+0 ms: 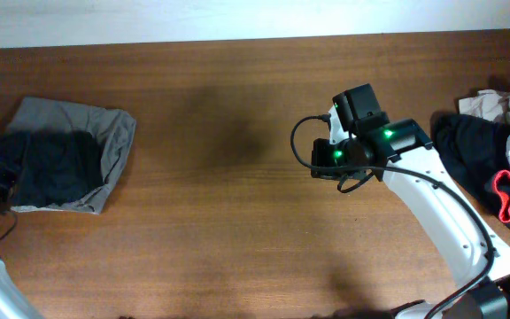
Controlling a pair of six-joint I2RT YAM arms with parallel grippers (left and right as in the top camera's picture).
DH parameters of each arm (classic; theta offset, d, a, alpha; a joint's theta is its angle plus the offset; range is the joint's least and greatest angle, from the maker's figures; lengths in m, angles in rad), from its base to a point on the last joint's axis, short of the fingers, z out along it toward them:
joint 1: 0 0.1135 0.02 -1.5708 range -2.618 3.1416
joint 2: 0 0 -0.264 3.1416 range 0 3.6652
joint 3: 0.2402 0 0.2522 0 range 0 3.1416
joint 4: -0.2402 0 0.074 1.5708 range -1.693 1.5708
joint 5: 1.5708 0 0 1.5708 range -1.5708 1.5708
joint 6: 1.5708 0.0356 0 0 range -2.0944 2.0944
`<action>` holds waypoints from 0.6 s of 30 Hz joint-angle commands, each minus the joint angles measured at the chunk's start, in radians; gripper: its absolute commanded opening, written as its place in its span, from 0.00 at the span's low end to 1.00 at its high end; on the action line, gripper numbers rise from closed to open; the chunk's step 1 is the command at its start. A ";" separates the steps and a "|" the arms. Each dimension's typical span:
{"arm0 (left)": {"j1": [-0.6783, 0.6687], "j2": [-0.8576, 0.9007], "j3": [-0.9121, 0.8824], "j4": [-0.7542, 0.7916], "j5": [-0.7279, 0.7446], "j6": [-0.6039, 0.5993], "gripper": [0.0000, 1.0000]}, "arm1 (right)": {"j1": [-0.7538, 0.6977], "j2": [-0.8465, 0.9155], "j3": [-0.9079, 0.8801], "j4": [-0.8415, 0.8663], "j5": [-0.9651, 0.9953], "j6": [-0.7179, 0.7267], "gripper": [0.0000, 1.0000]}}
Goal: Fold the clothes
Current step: 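Place the green bundle onto the grey folded pile with the left gripper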
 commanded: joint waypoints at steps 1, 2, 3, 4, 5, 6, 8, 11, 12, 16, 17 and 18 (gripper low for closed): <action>-0.002 -0.009 0.011 -0.005 -0.064 0.060 0.99 | -0.001 -0.010 0.010 0.005 0.012 -0.013 0.04; -0.003 -0.009 0.011 -0.010 -0.104 0.109 0.99 | -0.001 -0.010 0.010 0.005 0.012 -0.013 0.04; -0.007 -0.009 0.011 -0.023 -0.158 0.146 0.99 | -0.001 -0.010 0.009 0.005 0.012 -0.013 0.04; -0.014 -0.009 0.011 -0.034 -0.215 0.181 0.99 | -0.001 -0.010 0.009 0.005 0.012 -0.013 0.04; -0.024 -0.009 0.011 -0.040 -0.276 0.231 0.99 | -0.001 -0.010 0.009 0.005 0.012 -0.013 0.04; -0.040 -0.009 0.011 -0.045 -0.345 0.262 0.99 | -0.001 -0.010 0.009 0.006 0.012 -0.013 0.04; -0.083 -0.009 0.012 -0.045 -0.517 0.320 0.99 | -0.001 -0.010 0.009 0.007 0.012 -0.013 0.04; -0.170 -0.002 0.012 -0.016 -0.751 0.388 0.60 | -0.001 -0.010 0.009 0.006 0.012 -0.013 0.04; -0.195 0.003 0.012 0.002 -0.790 0.393 0.49 | -0.001 -0.010 0.010 0.006 0.012 -0.013 0.04; -0.305 0.067 0.012 0.106 -0.942 0.397 0.08 | -0.001 -0.010 0.009 0.003 0.012 -0.012 0.04; -0.324 0.092 0.012 0.115 -0.997 0.387 0.01 | -0.001 -0.010 0.009 -0.001 0.012 -0.012 0.04; -0.337 0.118 0.012 0.116 -1.050 0.372 0.01 | -0.001 -0.010 0.009 -0.006 0.012 -0.012 0.04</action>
